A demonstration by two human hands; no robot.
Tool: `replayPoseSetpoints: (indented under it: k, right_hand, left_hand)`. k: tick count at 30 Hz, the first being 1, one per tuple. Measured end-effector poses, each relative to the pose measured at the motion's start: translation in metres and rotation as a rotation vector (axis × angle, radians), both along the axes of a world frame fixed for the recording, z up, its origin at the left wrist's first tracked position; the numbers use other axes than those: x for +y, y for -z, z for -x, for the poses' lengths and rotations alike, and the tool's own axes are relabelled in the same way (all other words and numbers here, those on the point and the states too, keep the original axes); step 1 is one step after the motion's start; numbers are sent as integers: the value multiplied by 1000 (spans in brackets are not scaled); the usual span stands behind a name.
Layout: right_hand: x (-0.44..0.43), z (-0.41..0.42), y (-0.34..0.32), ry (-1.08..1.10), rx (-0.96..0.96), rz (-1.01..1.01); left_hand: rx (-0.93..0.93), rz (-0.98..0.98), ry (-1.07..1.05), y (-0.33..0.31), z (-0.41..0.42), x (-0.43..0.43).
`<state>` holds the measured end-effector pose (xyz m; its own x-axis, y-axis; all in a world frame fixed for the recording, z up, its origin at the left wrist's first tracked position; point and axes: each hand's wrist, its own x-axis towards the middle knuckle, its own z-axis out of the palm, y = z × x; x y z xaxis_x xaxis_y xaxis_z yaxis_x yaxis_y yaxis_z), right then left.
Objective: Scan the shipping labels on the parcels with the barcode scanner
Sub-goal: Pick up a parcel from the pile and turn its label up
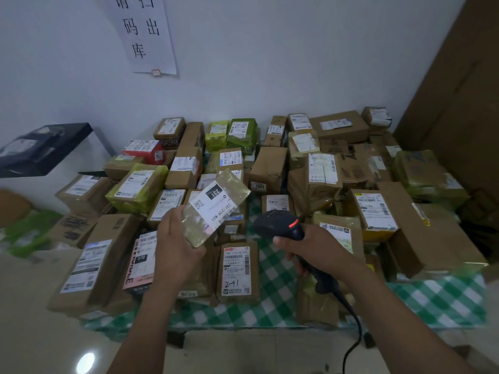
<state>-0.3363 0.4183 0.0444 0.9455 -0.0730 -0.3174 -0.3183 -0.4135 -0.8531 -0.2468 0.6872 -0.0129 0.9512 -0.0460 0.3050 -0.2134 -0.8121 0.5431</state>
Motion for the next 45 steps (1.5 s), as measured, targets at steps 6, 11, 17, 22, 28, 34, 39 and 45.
replayPoseSetpoints:
  k: [6,11,17,22,28,34,39,45]
  right_hand:
    - [-5,8,-11,-35,19,32]
    - [-5,14,-17,-53,18,32]
    - [-7,20,-21,-57,-2,36]
    - [-8,23,-23,-85,-15,38]
    - [-13,28,-24,-114,-19,28]
    - [-17,30,-23,-122,-8,34]
    - [-28,31,-16,-45,-29,10]
    - [-52,28,7,236,-27,-98]
  left_hand:
    - [-72,-53,36,2,-3,3]
    - [-108,-66,51,1,3,-1]
    - [-98,-61,64,1,8,-7]
    - [-64,-77,71,3,12,-10]
    - [-49,-88,55,3,15,-12]
    - [-2,-99,37,3,19,-16]
    - [125,-122,-29,-3,33,-40]
    - [444,-54,-97,12,53,-96]
